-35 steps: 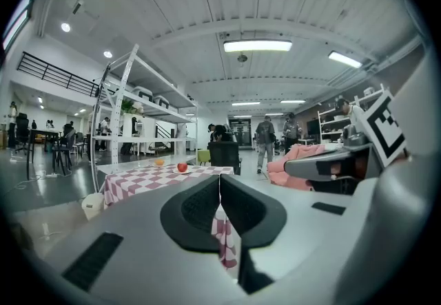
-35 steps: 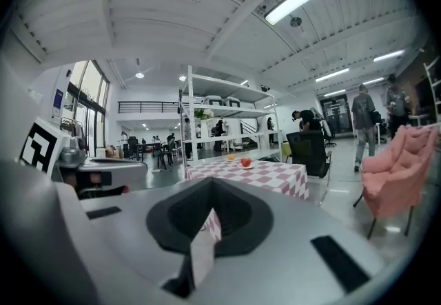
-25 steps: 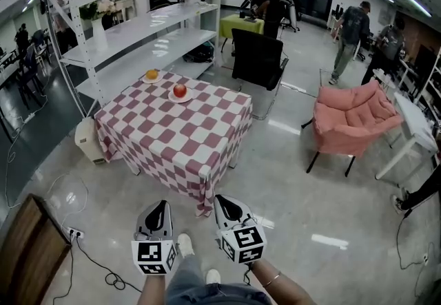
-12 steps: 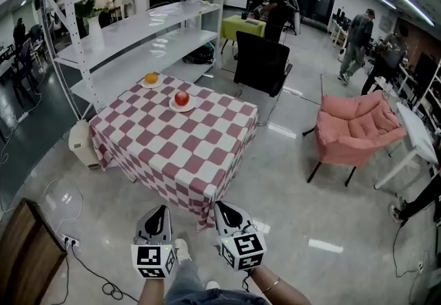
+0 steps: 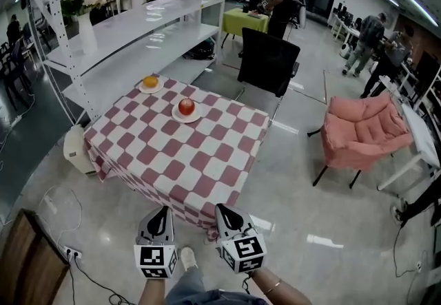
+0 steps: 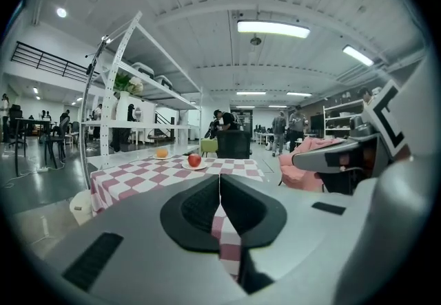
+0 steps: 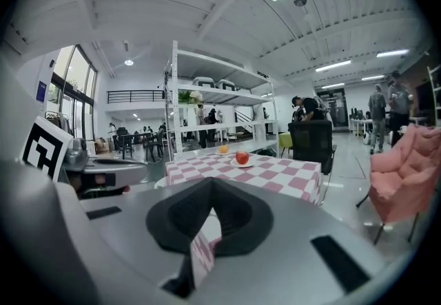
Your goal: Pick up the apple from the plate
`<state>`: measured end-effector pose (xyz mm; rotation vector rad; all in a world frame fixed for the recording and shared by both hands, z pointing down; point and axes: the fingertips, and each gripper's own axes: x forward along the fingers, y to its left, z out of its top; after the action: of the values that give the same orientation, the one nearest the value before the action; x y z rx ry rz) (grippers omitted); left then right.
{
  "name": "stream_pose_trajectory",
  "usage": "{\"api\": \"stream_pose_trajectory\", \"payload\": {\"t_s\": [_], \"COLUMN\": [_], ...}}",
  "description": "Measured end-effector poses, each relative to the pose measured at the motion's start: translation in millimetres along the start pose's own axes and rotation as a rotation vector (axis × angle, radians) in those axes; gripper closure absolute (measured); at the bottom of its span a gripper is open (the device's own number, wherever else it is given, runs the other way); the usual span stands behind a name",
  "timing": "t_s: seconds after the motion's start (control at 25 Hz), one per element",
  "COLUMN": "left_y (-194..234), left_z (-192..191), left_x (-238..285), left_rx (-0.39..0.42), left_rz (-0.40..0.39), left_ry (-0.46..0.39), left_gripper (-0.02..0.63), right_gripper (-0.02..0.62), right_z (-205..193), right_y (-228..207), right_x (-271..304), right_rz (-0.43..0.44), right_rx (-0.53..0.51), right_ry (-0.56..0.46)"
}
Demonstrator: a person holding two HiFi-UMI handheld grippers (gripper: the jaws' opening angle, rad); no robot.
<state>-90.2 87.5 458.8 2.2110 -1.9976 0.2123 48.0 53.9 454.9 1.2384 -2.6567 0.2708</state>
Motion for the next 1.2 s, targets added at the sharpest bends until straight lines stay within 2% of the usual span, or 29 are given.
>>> {"api": "stream_pose_trajectory", "payload": {"t_s": [0.28,0.68,1.2], "left_y": [47,105,118], "left_z": [18,24,22], "left_x": [61,133,176], "left_rx": [0.008,0.007,0.030], "left_rz": [-0.029,-0.077,-0.154], "left_ry": [0.009,0.030,0.058], "left_gripper": [0.589,0.589,0.588], "right_gripper": [0.586,0.586,0.586], "right_z": [15,32,39], "right_y": [-9,-20,-44], "right_x": [66,148,181], "right_rz": [-0.035,-0.091,-0.186], "right_rx": [0.017,0.034,0.039], "right_ry": [0.029,0.037,0.053]}}
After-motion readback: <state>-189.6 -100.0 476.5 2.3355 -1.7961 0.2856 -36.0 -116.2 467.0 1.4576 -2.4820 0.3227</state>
